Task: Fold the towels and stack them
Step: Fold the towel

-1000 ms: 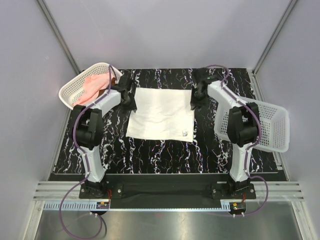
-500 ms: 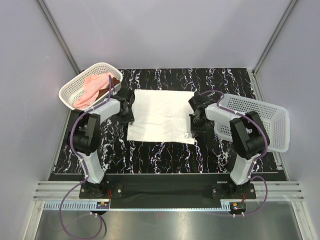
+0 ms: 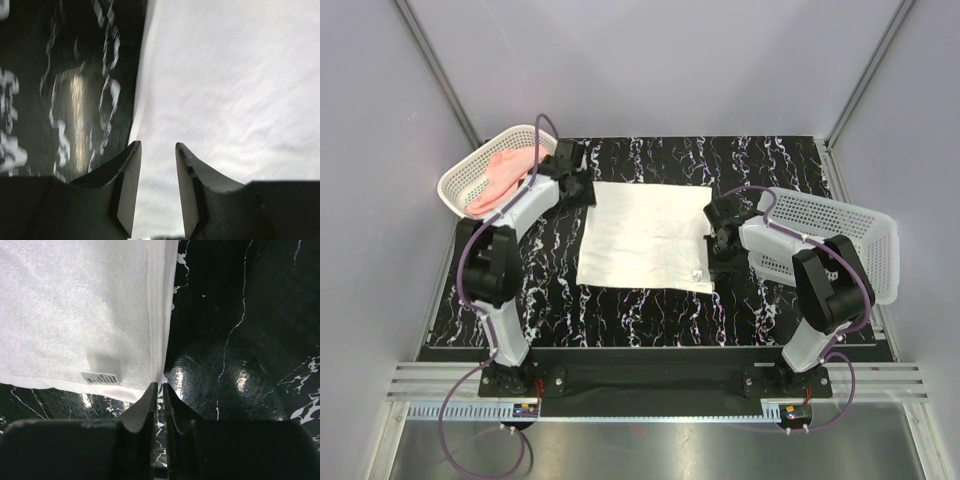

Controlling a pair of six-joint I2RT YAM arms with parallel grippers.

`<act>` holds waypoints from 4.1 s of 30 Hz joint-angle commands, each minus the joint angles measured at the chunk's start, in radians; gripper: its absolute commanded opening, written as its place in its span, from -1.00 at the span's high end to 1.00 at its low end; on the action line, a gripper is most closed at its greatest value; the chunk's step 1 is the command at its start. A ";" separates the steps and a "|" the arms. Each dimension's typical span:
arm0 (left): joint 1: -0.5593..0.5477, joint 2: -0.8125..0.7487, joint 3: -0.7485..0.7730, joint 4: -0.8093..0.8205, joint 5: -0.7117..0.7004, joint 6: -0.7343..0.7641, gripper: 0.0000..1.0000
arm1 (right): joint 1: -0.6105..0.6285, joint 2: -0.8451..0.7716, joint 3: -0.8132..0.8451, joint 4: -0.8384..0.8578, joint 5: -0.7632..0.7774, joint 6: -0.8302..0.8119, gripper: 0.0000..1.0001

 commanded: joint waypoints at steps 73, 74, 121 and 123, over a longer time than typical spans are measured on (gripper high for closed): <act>0.044 0.623 0.815 -0.090 0.205 0.789 -0.10 | -0.302 0.946 1.449 -0.098 -0.490 -0.415 0.05; 0.054 0.627 0.821 -0.098 0.240 0.789 -0.11 | -0.302 0.969 1.467 -0.119 -0.497 -0.410 0.07; 0.165 0.741 0.968 -0.225 0.320 0.626 0.46 | -0.308 0.957 1.402 -0.069 -0.568 -0.381 0.81; 0.165 0.741 0.967 -0.228 0.317 0.623 0.52 | -0.308 0.957 1.396 -0.066 -0.576 -0.378 0.82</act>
